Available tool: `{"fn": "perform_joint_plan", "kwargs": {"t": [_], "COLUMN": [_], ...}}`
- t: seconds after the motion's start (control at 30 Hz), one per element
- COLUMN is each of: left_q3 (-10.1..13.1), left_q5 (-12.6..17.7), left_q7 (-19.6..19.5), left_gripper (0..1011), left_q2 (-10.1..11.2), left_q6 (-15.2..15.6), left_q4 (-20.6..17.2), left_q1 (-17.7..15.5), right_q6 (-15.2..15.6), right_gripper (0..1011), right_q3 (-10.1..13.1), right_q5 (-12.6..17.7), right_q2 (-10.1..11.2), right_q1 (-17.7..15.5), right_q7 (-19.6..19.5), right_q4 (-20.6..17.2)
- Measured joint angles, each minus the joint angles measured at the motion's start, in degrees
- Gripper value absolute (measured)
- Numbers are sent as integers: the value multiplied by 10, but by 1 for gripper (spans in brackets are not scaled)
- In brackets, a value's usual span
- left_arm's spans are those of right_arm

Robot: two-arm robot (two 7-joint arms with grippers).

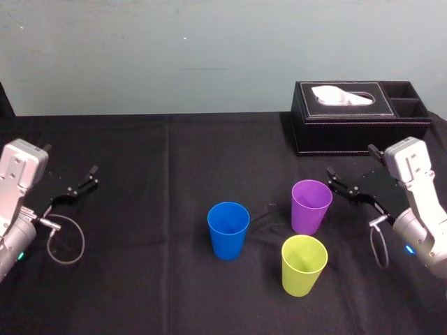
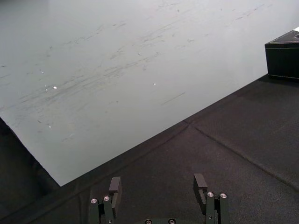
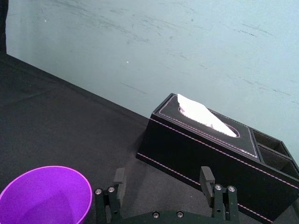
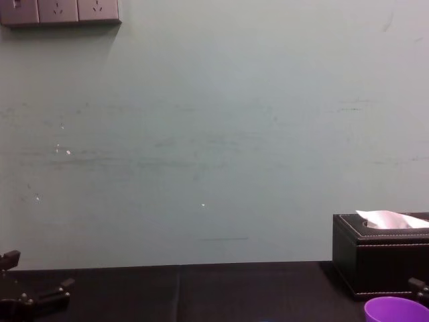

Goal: Stack the three plastic cups sequentially using one hand.

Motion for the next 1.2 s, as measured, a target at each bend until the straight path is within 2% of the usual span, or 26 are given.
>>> {"fn": "perform_joint_plan", "kwargs": {"t": [1.2], "left_q3": [0], "left_q5": [0], "left_q7": [0], "left_gripper": [1010], "left_q2": [0], "left_q6": [0], "left_q4": [0], "left_q1": [0], "right_q6": [0], "right_gripper": [1002], "right_q3": [0], "right_q5": [0], "right_q2": [0], "right_q1": [0], "right_q7": [0], "right_q4": [0]}}
